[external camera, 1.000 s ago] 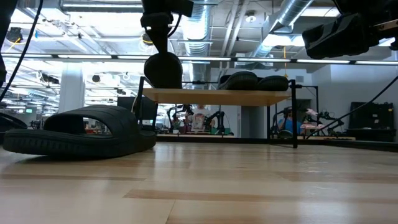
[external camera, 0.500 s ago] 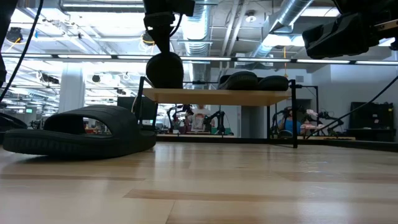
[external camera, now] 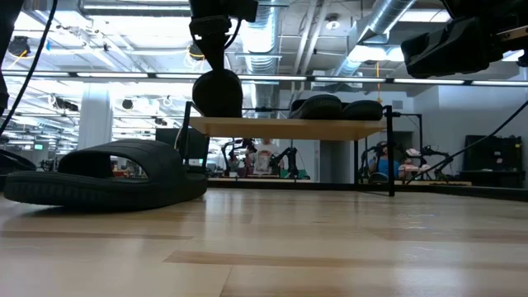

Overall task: Pick and place slides into the shelf
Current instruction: Put the left black slide on the shelf

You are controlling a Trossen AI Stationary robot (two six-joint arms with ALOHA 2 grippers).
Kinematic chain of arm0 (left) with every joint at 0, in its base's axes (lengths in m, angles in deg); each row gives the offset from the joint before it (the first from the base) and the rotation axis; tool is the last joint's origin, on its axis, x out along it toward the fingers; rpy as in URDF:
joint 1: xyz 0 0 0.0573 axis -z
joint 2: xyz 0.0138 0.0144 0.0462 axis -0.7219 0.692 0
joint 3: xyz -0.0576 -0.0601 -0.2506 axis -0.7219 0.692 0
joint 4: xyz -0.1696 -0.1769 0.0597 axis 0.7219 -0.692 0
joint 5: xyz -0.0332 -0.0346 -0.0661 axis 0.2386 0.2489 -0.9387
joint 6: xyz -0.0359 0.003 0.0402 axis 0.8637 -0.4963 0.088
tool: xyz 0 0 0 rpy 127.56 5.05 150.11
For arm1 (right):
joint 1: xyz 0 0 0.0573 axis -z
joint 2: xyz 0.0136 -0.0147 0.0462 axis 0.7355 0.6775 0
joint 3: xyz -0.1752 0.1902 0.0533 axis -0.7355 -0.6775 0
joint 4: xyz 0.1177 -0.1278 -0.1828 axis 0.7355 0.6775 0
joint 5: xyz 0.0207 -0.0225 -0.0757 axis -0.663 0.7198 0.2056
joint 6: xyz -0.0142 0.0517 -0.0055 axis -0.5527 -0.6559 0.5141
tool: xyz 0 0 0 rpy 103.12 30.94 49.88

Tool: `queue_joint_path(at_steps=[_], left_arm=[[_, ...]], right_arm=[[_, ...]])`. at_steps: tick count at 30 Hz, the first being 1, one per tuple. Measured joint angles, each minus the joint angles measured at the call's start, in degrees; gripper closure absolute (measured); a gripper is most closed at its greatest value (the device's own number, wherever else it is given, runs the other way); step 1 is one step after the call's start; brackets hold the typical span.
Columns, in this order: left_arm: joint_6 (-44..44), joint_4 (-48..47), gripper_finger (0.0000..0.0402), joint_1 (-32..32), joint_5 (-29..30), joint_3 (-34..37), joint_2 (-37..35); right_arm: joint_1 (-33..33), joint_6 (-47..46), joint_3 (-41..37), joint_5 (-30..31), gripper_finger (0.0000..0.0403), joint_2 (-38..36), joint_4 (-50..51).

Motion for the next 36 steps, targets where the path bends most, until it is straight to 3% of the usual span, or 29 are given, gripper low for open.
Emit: queue_joint_path(at_steps=[14, 25, 36], left_arm=[[1.1, 0.0, 0.0401, 0.0, -1.5, 0.2, 0.0], [1.4, 1.8, 0.0397, -1.6, -2.1, 10.5, -0.1], [1.8, 3.4, 0.0394, -2.2, -2.1, 12.1, -0.1]], right_arm=[[0.0, -0.4, 0.0, 0.0, 0.0403, 0.0, 0.0], [0.0, -0.5, 0.0, 0.0, 0.0403, 0.0, 0.0], [0.0, -0.4, 0.0, 0.0, 0.0403, 0.0, 0.0]])
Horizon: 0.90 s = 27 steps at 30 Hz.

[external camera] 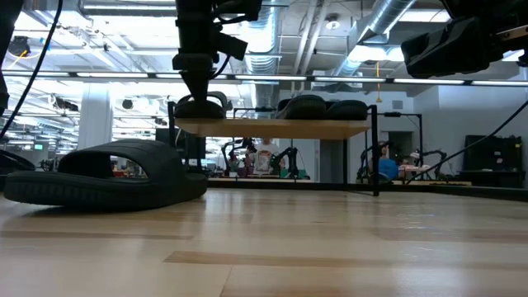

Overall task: Pick and place slides into the shelf
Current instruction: Put the left black slide on the shelf

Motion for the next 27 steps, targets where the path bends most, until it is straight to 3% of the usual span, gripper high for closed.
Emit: queue_joint_path(at_steps=[14, 27], left_arm=[[-1.6, 0.9, 0.0386, -0.1, -0.3, 0.0, 0.0], [-1.5, 0.8, 0.0256, -0.1, -0.4, 0.1, 0.2]], right_arm=[[0.0, 0.0, 0.0, 0.0, 0.0403, 0.0, 0.0], [0.0, 0.0, 0.0, 0.0, 0.0403, 0.0, 0.0]])
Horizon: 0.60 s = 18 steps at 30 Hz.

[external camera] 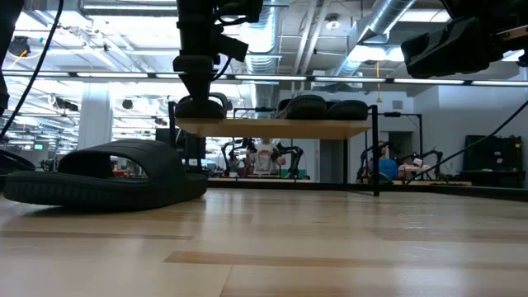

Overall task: Pick and place slides into the shelf
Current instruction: Put the left black slide on the shelf

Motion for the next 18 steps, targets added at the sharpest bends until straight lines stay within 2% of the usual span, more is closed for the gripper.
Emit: queue_joint_path(at_steps=[6, 18], left_arm=[[0.1, -1.8, 0.0228, 0.0, 0.0, 0.0, 0.0], [2.0, -5.9, 0.0226, 0.0, -0.1, -0.8, 0.0]], right_arm=[[0.0, 0.0, 0.0, 0.0, 0.0403, 0.0, 0.0], [0.0, 0.0, 0.0, 0.0, 0.0403, 0.0, 0.0]])
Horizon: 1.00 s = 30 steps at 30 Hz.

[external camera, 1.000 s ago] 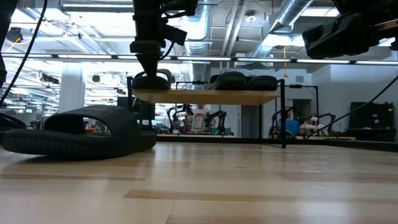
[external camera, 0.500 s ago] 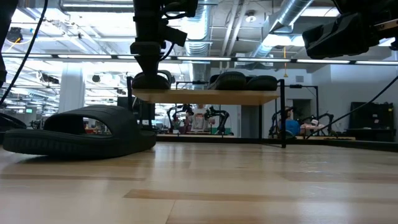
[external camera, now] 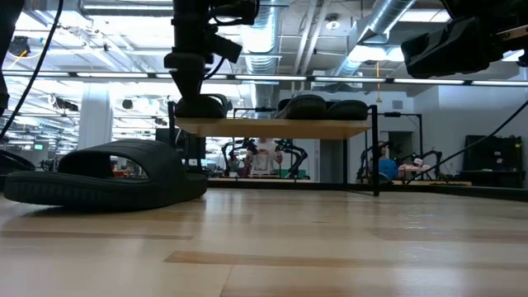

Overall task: Pick and place slides into the shelf
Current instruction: Put the left black slide on the shelf, then put the black slide on the shelf

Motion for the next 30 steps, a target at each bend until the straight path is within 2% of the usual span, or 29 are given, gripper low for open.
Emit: queue_joint_path(at_steps=[13, 20, 26, 30], left_arm=[[2.2, -6.2, 0.0226, 1.7, -3.5, -7.1, -0.1], [10.0, -13.5, 0.0226, 4.3, -9.0, -10.4, -0.1], [16.6, -14.3, 0.0226, 9.4, -16.5, -10.6, -0.1], [19.9, -14.0, 0.0226, 14.5, -17.2, -10.6, -0.1]], right_arm=[[0.0, 0.0, 0.0, 0.0, 0.0403, 0.0, 0.0], [0.0, 0.0, 0.0, 0.0, 0.0403, 0.0, 0.1], [0.0, -0.1, 0.0, 0.0, 0.0403, 0.0, 1.2], [0.0, -1.0, 0.0, 0.0, 0.0403, 0.0, 1.8]])
